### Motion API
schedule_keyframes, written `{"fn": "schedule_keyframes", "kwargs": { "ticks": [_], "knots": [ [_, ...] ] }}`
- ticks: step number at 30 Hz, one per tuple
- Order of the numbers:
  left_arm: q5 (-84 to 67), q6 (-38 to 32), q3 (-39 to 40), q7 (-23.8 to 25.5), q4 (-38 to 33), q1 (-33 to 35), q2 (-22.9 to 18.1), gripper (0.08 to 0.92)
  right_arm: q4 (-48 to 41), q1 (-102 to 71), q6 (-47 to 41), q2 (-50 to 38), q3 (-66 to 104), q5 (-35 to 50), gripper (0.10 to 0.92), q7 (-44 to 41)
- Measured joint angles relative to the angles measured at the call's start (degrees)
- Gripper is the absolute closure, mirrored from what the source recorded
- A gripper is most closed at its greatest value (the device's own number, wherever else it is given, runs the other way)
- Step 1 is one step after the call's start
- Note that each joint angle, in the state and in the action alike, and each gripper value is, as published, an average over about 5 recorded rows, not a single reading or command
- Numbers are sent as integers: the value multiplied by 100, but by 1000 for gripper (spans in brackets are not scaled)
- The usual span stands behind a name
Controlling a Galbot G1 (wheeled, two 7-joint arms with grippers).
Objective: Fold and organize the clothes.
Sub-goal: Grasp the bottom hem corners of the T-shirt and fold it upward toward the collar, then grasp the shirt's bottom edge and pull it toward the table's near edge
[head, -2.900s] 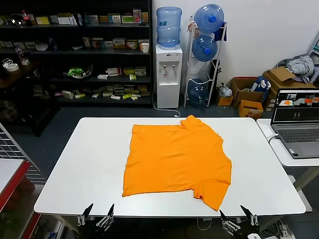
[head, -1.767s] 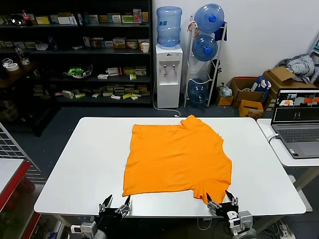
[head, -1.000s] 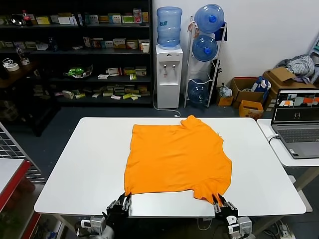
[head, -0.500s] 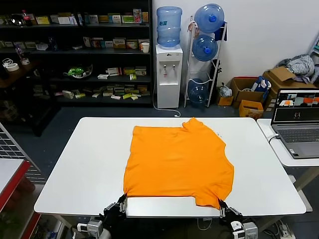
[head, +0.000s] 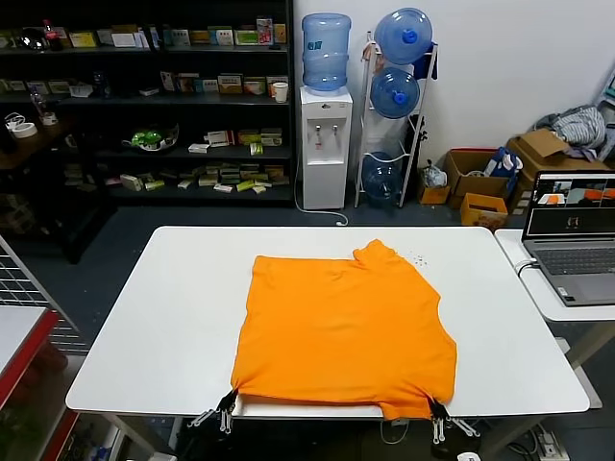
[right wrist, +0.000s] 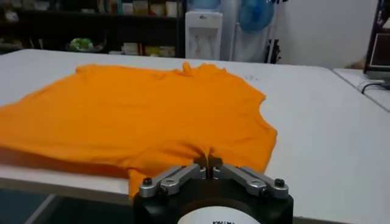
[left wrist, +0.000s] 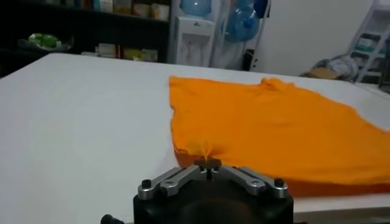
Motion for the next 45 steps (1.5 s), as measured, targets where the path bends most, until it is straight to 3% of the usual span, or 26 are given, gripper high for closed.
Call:
{"fn": "schedule_keyframes", "kwargs": {
  "ticks": [18, 22, 33, 41, 45],
  "knots": [
    [-452, -146, 347, 328, 1036, -1923, 254, 902, -1107, 2511, -660, -416, -844, 1099, 899, 451],
    [-520, -87, 475, 356, 1341, -2277, 248, 890, -1351, 2842, -811, -430, -1047, 1231, 841, 459],
    [-529, 46, 510, 421, 1621, -2548, 277, 594, -1499, 3097, -968, -547, -1163, 1140, 530, 345],
    [-279, 46, 359, 436, 1394, -2207, 246, 360, -1388, 2705, -908, -728, -805, 823, 296, 228],
    [-171, 25, 271, 454, 1380, -1962, 155, 249, -1399, 2463, -925, -795, -579, 808, 220, 180]
  ]
}}
